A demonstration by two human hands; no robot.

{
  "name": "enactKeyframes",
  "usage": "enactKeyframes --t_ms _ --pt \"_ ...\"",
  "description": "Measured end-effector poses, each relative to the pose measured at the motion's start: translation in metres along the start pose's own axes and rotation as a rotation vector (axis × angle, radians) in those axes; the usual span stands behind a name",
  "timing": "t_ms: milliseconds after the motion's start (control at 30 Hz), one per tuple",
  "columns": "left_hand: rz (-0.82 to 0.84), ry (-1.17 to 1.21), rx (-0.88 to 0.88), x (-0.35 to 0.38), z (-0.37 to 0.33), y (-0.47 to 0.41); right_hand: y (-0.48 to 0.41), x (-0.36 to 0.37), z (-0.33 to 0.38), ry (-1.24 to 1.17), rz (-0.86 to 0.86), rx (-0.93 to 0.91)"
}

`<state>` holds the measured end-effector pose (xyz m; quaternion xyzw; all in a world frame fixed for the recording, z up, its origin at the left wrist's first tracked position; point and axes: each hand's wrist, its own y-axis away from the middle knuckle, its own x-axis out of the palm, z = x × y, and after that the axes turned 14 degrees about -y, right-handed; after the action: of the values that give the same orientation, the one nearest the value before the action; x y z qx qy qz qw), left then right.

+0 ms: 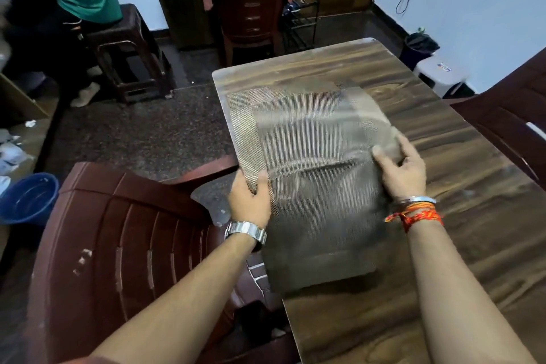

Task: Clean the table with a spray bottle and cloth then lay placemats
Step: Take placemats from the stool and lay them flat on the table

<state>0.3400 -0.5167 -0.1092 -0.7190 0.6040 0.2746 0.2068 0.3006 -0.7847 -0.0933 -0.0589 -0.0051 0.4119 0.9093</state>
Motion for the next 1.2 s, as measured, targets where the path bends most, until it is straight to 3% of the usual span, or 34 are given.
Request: enactKeyframes --t_ms 100,167,233,333,467,633,767,1200 --pt "0.347 -0.282 -0.294 0.016 0.017 0.007 0.009 0.002 -0.033 0.637 -0.012 0.299" --pt "0.491 -0.394 -0.307 0.019 0.027 0.014 0.023 0.007 -0.049 0.928 0.045 0.183" --pt "0.541 -0.469 -0.176 0.023 0.033 0.021 0.045 0.022 -0.059 1.069 0.207 0.084" --pt "0.606 -0.528 -0.089 0.031 0.039 0.027 0.088 0.057 -0.069 1.071 0.443 0.329" --pt "0.681 -0.647 0.004 0.038 0.042 0.030 0.108 0.077 -0.085 1.065 0.514 0.474" --pt "0.847 -0.843 0.196 0.050 0.045 0.034 0.100 0.081 -0.090 1.083 0.476 0.465" --pt "0.840 -0.959 0.271 0.056 0.052 0.033 0.097 0.082 -0.091 1.063 0.472 0.468" --pt "0.830 -1.001 0.184 0.056 0.039 0.033 0.092 0.086 -0.092 1.051 0.507 0.459"
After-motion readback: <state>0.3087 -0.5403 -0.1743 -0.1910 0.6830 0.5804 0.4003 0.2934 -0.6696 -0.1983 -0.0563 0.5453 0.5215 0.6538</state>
